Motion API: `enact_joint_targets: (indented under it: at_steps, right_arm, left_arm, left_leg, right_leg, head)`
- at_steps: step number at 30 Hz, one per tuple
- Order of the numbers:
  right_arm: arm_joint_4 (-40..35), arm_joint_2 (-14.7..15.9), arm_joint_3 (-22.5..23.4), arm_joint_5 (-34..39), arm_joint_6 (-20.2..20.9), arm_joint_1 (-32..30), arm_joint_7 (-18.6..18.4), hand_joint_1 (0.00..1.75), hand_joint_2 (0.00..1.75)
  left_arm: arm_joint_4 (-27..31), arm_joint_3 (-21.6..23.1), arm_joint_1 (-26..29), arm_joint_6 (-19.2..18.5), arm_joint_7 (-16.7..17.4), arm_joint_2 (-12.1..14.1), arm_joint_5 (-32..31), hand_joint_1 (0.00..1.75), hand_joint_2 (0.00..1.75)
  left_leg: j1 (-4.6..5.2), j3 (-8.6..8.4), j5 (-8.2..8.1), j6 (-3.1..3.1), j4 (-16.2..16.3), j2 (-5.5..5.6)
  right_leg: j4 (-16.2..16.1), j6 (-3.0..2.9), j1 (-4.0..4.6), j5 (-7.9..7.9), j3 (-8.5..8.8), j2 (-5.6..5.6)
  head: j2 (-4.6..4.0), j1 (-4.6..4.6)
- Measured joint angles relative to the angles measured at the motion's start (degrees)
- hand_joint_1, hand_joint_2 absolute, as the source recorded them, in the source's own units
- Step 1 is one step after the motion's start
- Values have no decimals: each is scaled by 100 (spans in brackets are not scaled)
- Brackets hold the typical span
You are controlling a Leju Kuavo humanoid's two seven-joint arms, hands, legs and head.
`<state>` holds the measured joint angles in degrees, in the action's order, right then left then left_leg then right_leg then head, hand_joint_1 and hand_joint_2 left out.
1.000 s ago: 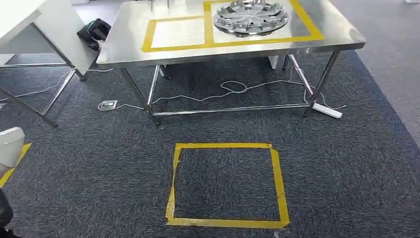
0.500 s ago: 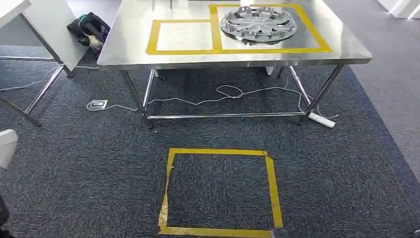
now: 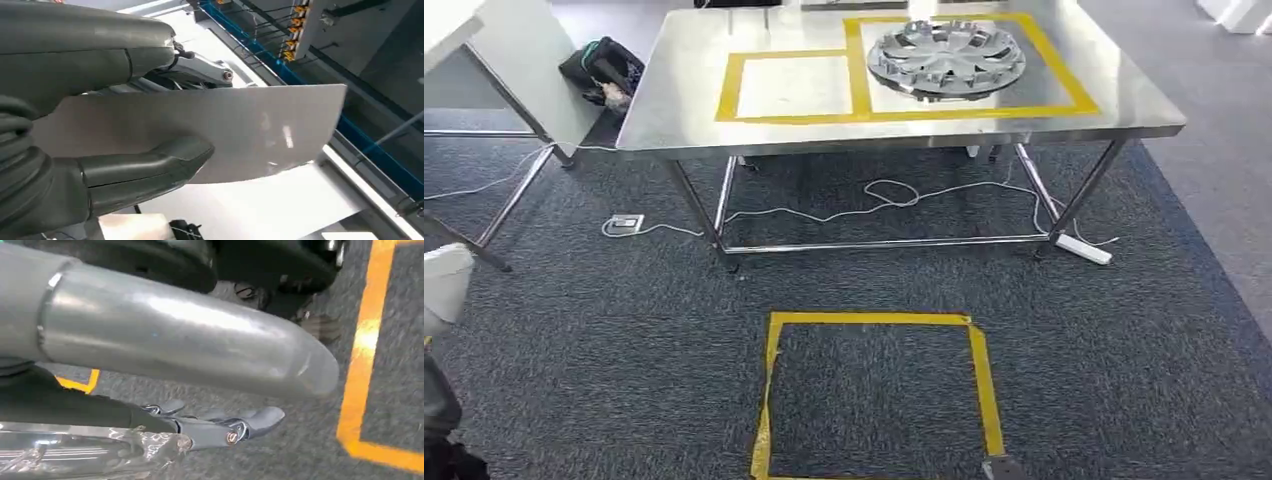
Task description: Take the parts from the cabinet and place them on the table.
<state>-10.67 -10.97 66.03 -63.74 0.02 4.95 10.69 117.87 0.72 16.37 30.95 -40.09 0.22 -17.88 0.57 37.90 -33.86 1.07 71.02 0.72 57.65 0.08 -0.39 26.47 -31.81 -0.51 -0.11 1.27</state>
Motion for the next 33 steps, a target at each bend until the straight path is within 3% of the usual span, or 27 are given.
enact_joint_targets:
  at_steps: [1,2,3,5,6,7,8,11,12,13,15,16,17,18,19,20,21,22,24,25,27,28,31,32,33]
  right_arm:
    - [0,0,0,-2,0,-2,0,0,0]
    - [0,2,2,-2,-2,-10,0,0,0]
    - [0,4,2,-2,-2,-16,0,0,0]
    - [0,4,4,-2,-2,-12,0,0,0]
    - [0,18,4,-2,-2,-11,2,0,0]
    - [-4,39,4,-4,-4,2,5,0,0]
    - [-7,39,4,-11,-4,1,6,0,0]
    - [-7,39,4,-22,-7,1,15,0,0]
    - [-7,39,4,-26,-7,5,17,0,0]
    - [-7,39,4,-28,-7,9,17,0,0]
    - [-7,39,4,-44,-4,0,13,0,0]
    - [-6,39,4,-48,0,-11,11,0,0]
    - [-7,39,4,-50,0,-19,9,0,0]
    - [-7,39,4,-52,0,-24,4,0,0]
    - [-7,39,4,-52,0,-23,4,0,0]
    - [-7,39,4,-55,0,-18,4,0,0]
    - [-7,39,4,-55,0,-15,4,0,0]
    - [-4,39,2,-55,2,-5,4,0,0]
    - [-7,39,2,-57,7,2,4,0,0]
    - [-7,39,4,-59,7,-6,4,0,0]
    - [-7,37,4,-61,9,-4,4,0,0]
    - [-7,37,4,-61,9,1,11,0,0]
    - [-7,39,4,-63,11,-4,11,0,0]
    - [-7,37,4,-63,11,-9,9,0,0]
    - [-7,37,4,-63,11,-11,7,0,0]
  left_arm:
    - [-15,0,2,13,0,7,15,175,175]
    - [-33,4,4,17,0,9,30,175,175]
    - [-46,4,5,22,0,11,39,175,175]
    - [-66,13,5,24,0,20,39,175,175]
    - [-74,15,1,33,0,26,44,175,175]
    - [-92,17,-4,35,0,33,55,175,175]
    - [-98,20,2,37,0,35,57,175,175]
    - [-98,15,36,59,0,44,59,175,175]
    - [-100,15,43,59,0,50,57,175,175]
    - [-100,15,40,63,-2,50,57,175,175]
    - [-100,17,50,70,-2,50,55,175,175]
    - [-100,17,55,72,-2,50,55,175,175]
    - [-103,17,67,76,0,50,55,175,175]
    - [-103,17,71,76,0,52,55,175,175]
    - [-103,17,71,76,-2,52,55,175,175]
    - [-103,17,71,79,0,52,55,175,175]
    - [-103,17,71,79,-2,52,55,175,175]
    - [-103,17,71,79,0,52,55,175,175]
    - [-103,17,68,79,0,68,52,175,175]
    - [-103,22,72,79,0,63,52,175,175]
    - [-100,26,73,79,-2,83,48,175,175]
    - [-100,28,65,79,-2,87,46,175,175]
    - [-105,35,73,83,-2,94,39,175,175]
    - [-107,35,75,83,-2,94,39,175,175]
    - [-107,37,75,83,0,94,39,175,175]
  left_leg:
    - [-49,207,-21,47,278,-1]
    - [-101,287,111,97,293,-3]
    - [-152,237,379,150,66,-7]
    - [-252,-148,1046,271,-884,-37]
    - [-308,-293,1177,349,-1252,-79]
    - [-231,-401,1024,341,-1374,-57]
    - [-234,-405,964,180,-1364,-63]
    - [-214,-438,934,7,-1400,-40]
    - [-221,-481,931,-44,-1428,-39]
    - [-211,-503,916,-77,-1430,-44]
    - [-176,-534,873,-149,-1430,-62]
    - [-151,-552,852,-181,-1429,-60]
    - [-126,-578,831,-202,-1429,-57]
    - [-109,-614,811,-209,-1429,-46]
    - [-101,-659,784,-203,-1429,-31]
    - [-99,-710,754,-188,-1427,-24]
    - [-98,-752,721,-160,-1427,-20]
    - [-43,-758,669,-117,-1392,-8]
    - [-49,-759,670,-88,-1418,0]
    - [-64,-761,685,-64,-1437,0]
    - [-66,-769,646,-21,-1432,-3]
    - [-68,-673,498,25,-1202,-14]
    - [-90,63,-8,89,93,-18]
    - [-92,241,-12,91,318,-19]
    - [-92,263,148,84,260,-19]
  right_leg:
    - [1,23,-31,31,28,0]
    - [1,57,-69,63,71,-2]
    - [1,96,-113,105,126,-8]
    - [3,204,-206,200,262,-24]
    - [-1,273,-206,248,267,-24]
    - [17,347,-192,312,276,-42]
    - [-34,385,-184,329,303,-34]
    - [-168,492,-212,333,434,-4]
    - [-48,484,-212,390,415,11]
    - [268,463,-181,557,246,17]
    - [1331,428,-116,999,-357,15]
    - [1716,408,-101,1082,-610,15]
    - [1814,386,-88,1016,-727,16]
    - [1654,354,-73,822,-709,14]
    - [1265,322,-58,532,-569,15]
    - [734,285,-44,220,-350,15]
    - [270,261,-37,8,-147,16]
    - [120,267,-18,38,-84,14]
    - [124,242,-21,23,-62,3]
    - [124,220,-3,23,-75,1]
    - [98,158,-51,3,-66,3]
    - [98,137,-58,12,-59,2]
    - [100,90,-57,46,-51,9]
    - [100,85,-56,62,-39,8]
    - [100,86,-58,80,-12,3]
  head:
    - [0,4]
    - [0,-2]
    - [0,2]
    - [0,0]
    - [0,29]
    - [0,79]
    - [0,68]
    - [0,57]
    - [0,14]
    - [0,-2]
    - [0,-37]
    - [0,-37]
    - [0,-33]
    - [0,-35]
    - [0,-35]
    - [0,-37]
    - [0,-37]
    - [0,-39]
    - [0,-26]
    - [0,-31]
    - [0,-29]
    - [0,9]
    - [0,9]
    - [0,7]
    - [0,9]
